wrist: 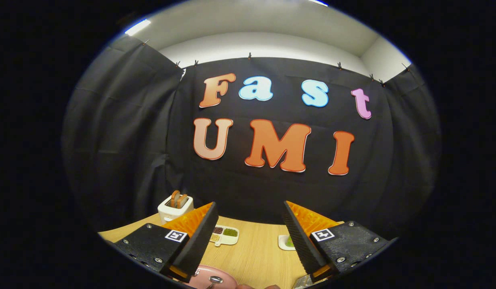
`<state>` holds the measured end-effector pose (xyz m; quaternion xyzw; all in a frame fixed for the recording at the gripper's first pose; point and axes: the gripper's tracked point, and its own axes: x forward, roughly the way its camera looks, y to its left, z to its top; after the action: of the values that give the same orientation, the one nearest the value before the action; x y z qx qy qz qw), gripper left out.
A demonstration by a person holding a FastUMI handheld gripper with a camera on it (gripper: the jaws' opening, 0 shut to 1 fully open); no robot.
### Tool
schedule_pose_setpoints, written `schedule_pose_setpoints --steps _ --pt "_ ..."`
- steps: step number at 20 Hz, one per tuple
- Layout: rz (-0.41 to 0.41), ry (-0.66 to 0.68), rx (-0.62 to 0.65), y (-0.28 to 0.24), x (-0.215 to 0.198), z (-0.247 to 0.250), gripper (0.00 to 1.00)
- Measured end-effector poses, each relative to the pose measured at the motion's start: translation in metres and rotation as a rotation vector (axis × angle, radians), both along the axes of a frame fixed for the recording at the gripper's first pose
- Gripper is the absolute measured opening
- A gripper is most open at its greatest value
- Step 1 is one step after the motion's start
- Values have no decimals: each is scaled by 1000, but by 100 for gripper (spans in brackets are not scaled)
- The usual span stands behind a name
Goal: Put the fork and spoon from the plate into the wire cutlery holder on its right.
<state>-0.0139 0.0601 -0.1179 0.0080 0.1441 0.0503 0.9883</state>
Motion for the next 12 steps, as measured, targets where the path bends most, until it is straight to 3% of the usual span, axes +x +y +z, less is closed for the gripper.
schedule_pose_setpoints --steps 7,12 --pt "77 337 33 48 -38 -101 96" --pt "56 622 61 63 -83 -173 95"
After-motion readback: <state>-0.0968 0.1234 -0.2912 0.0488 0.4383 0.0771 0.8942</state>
